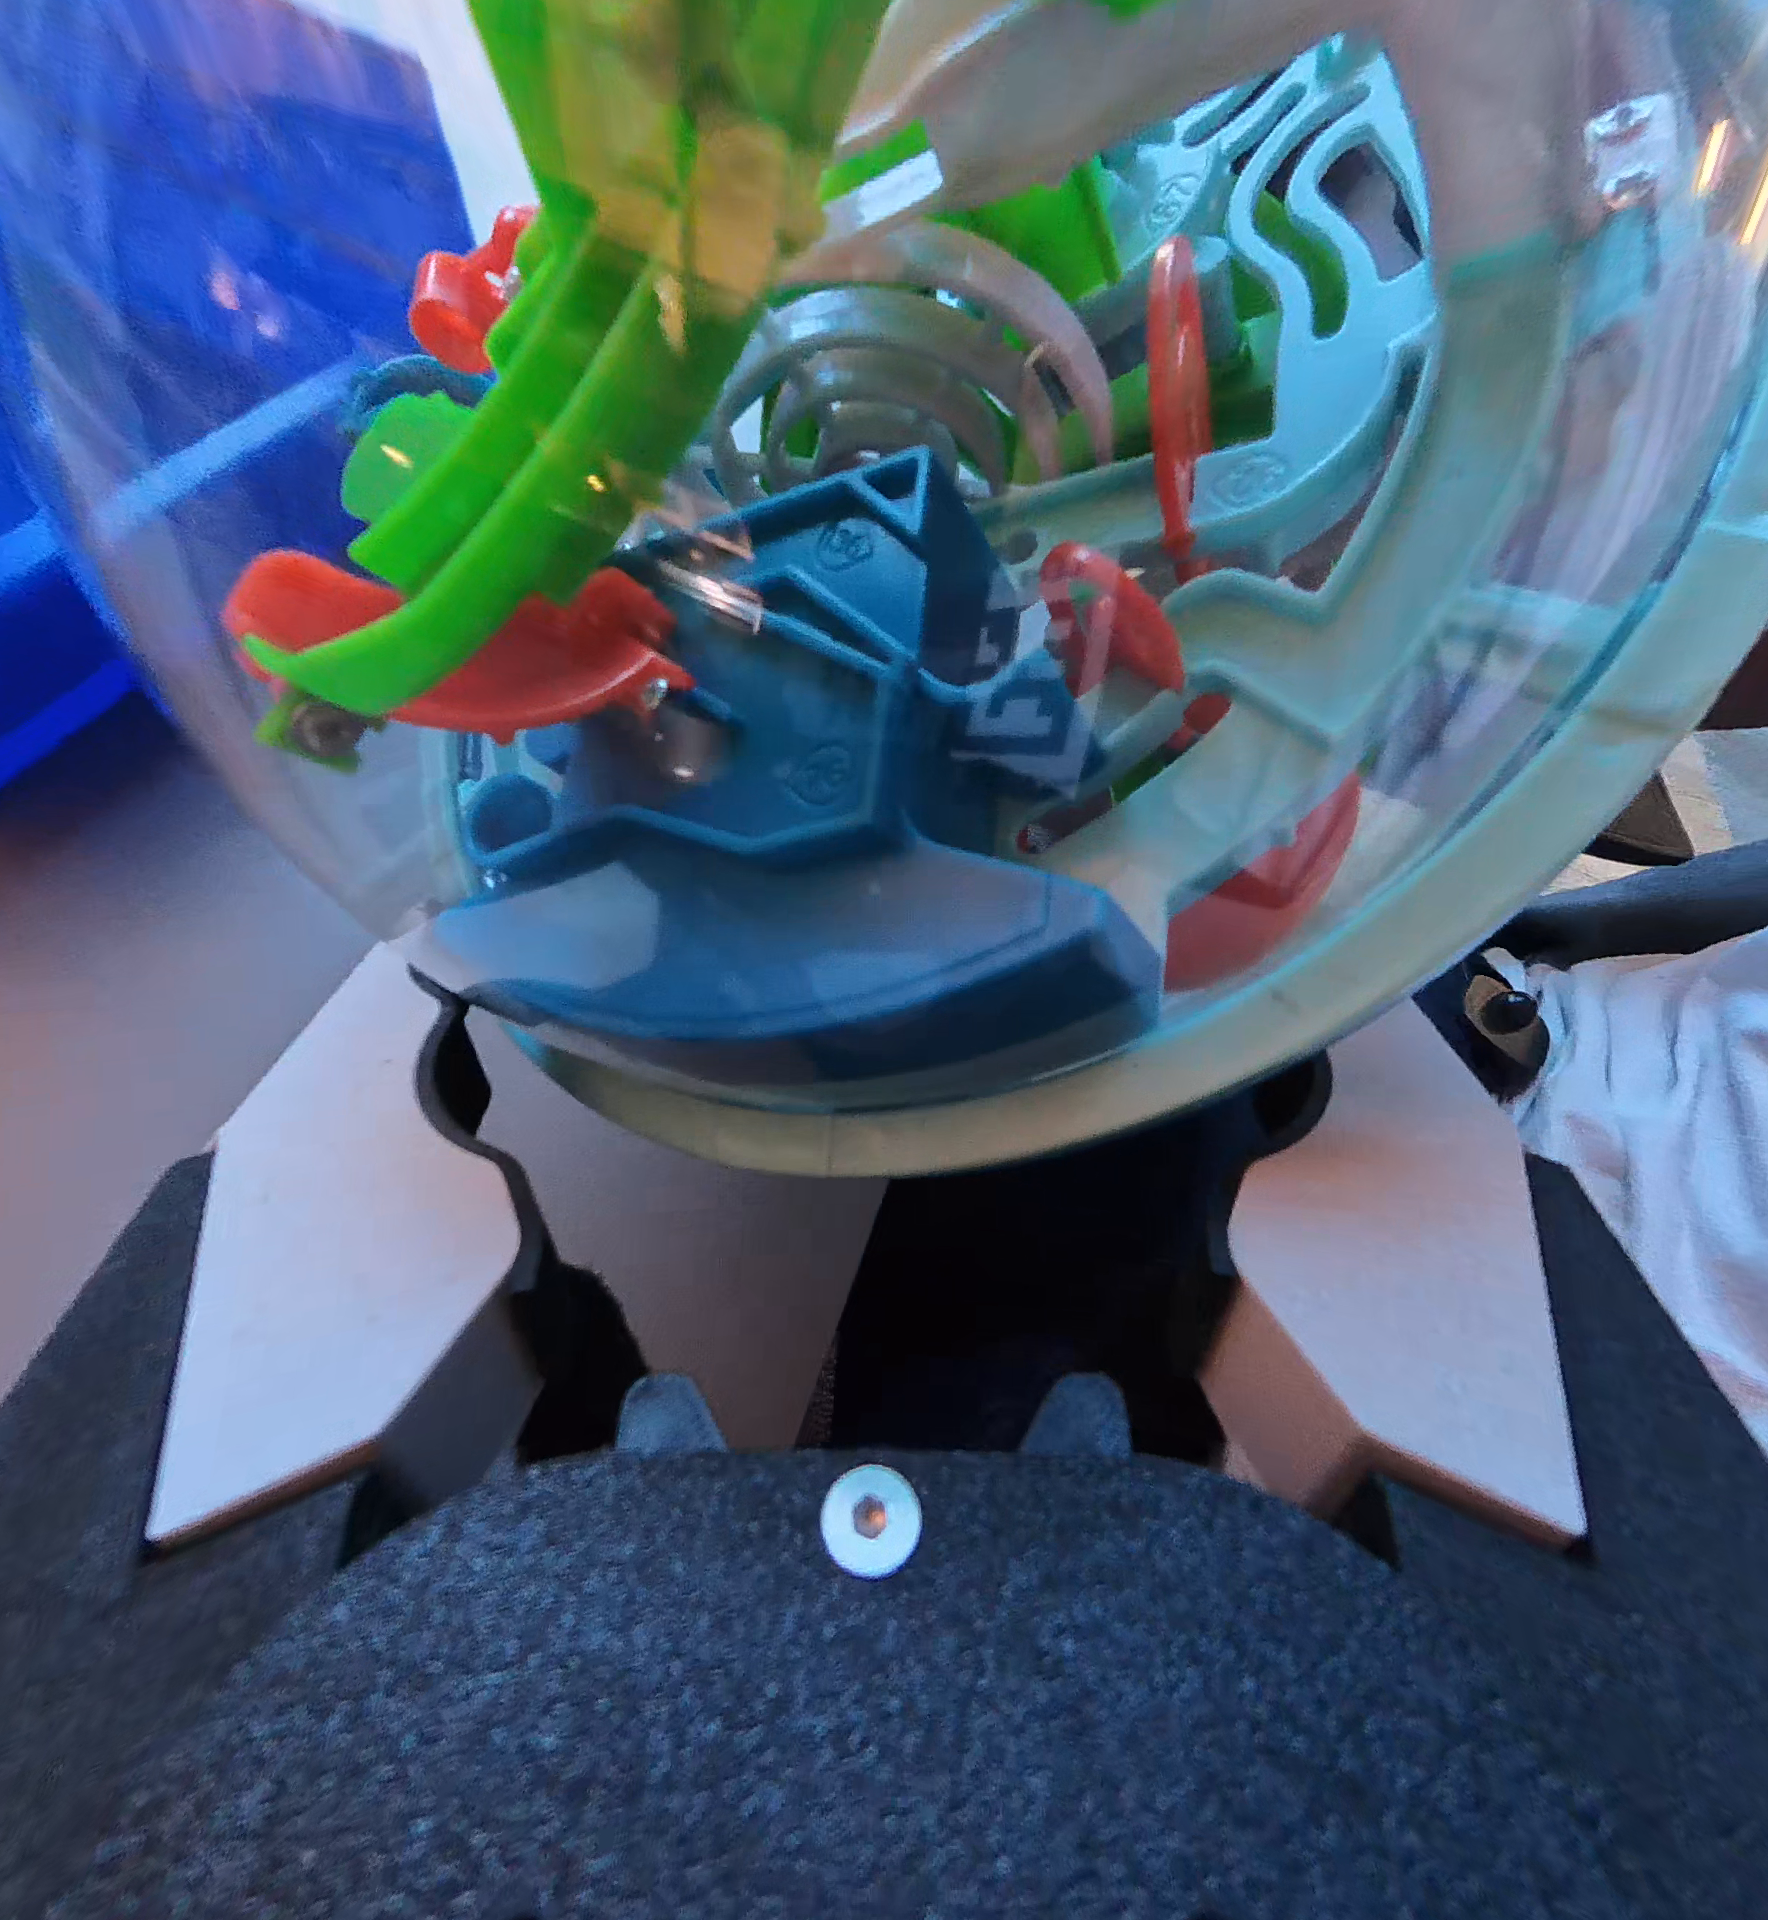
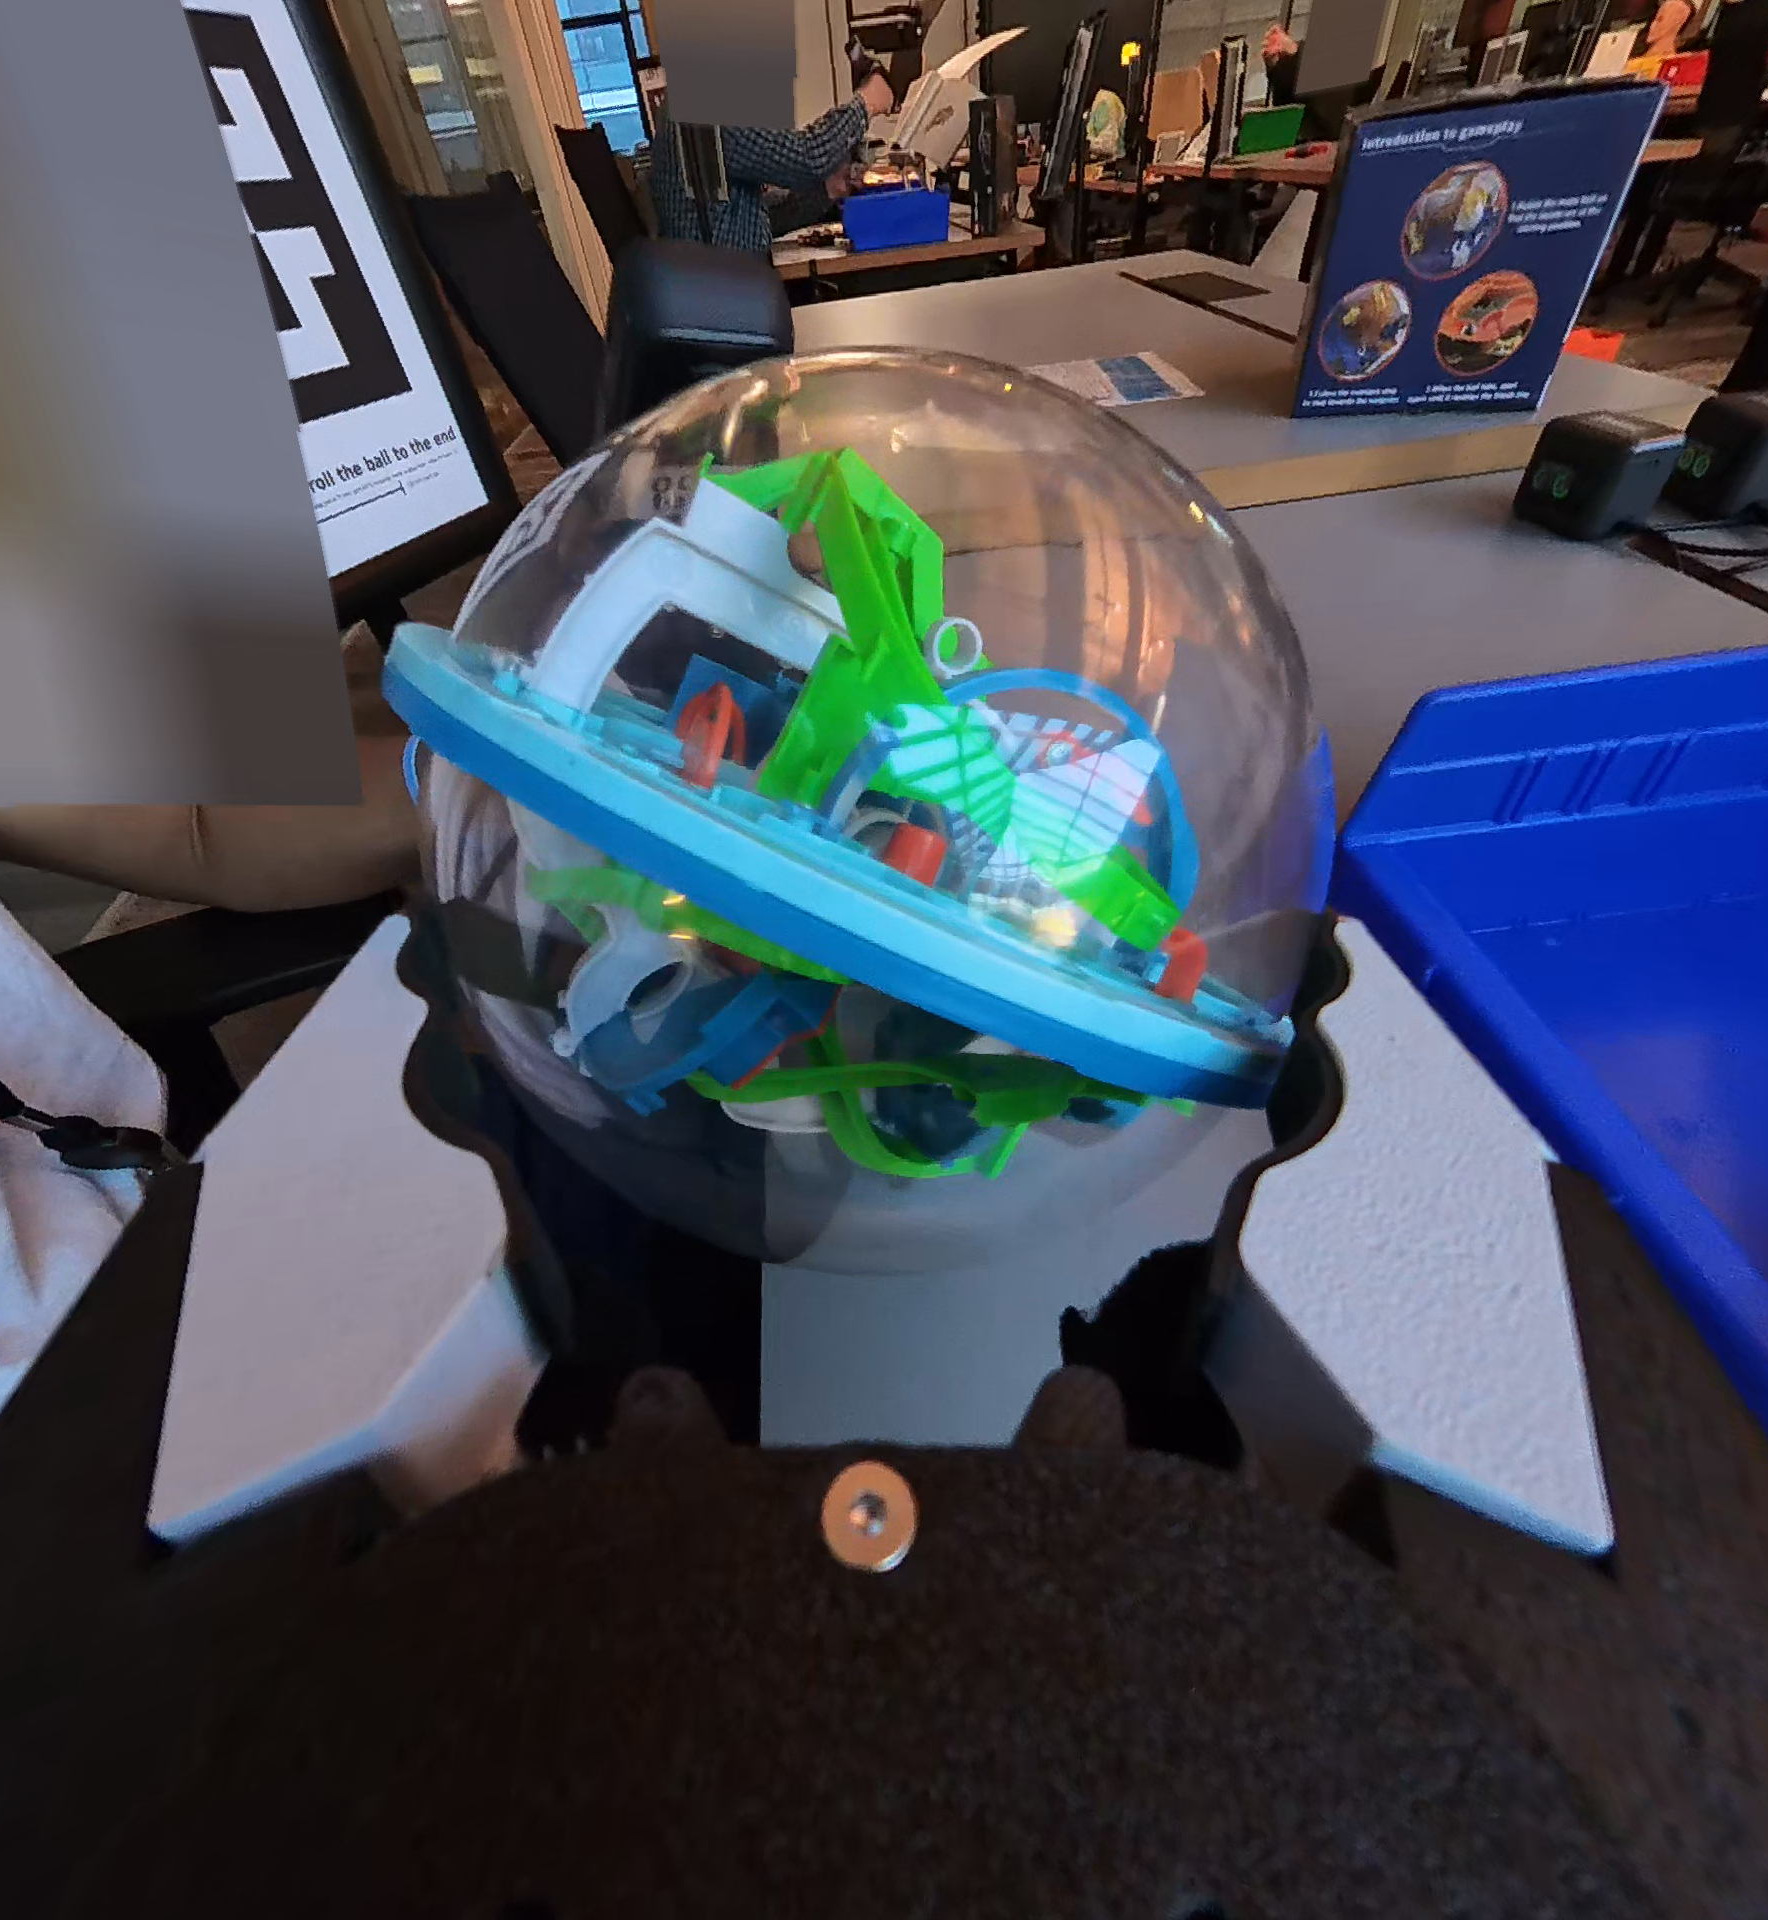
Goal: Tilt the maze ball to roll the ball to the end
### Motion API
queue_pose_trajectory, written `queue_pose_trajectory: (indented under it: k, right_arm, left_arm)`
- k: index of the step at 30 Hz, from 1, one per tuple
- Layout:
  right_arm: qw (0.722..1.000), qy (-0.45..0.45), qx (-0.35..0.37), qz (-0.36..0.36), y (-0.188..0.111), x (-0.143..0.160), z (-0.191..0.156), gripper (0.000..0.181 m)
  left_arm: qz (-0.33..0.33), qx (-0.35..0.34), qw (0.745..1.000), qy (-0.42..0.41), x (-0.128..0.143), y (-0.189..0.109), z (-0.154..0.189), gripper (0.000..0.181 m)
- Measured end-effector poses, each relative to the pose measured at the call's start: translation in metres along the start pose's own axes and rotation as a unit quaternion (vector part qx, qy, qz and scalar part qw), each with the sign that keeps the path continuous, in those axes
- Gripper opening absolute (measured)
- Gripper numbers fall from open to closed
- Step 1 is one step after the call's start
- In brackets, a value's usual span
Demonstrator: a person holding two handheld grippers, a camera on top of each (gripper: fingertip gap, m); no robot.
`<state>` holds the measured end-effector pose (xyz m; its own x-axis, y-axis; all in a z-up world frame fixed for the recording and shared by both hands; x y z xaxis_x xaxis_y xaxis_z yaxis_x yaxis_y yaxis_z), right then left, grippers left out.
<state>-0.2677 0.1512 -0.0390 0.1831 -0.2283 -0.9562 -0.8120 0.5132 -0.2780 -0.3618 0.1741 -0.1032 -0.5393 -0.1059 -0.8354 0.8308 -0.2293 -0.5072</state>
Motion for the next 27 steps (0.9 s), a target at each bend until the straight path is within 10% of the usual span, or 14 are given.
queue_pose_trajectory:
  k: [27]
  right_arm:
    - [0.985, -0.171, 0.005, -0.012, -0.001, -0.042, -0.023, 0.154]
  left_arm:
    - [-0.011, -0.145, 0.981, 0.129, -0.03, -0.043, 0.01, 0.148]
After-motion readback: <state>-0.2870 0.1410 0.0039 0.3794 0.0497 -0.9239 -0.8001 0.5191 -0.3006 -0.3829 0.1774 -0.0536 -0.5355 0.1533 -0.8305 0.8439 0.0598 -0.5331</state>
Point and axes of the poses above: each gripper's, where its closed fingertips meet, y out along the fingers, x out of its underside, z = x × y across the jaws, the point moved 3 cm from there along -y, back along the fingers, and after that the axes turned 4 degrees about -z, right-handed, at the moved point
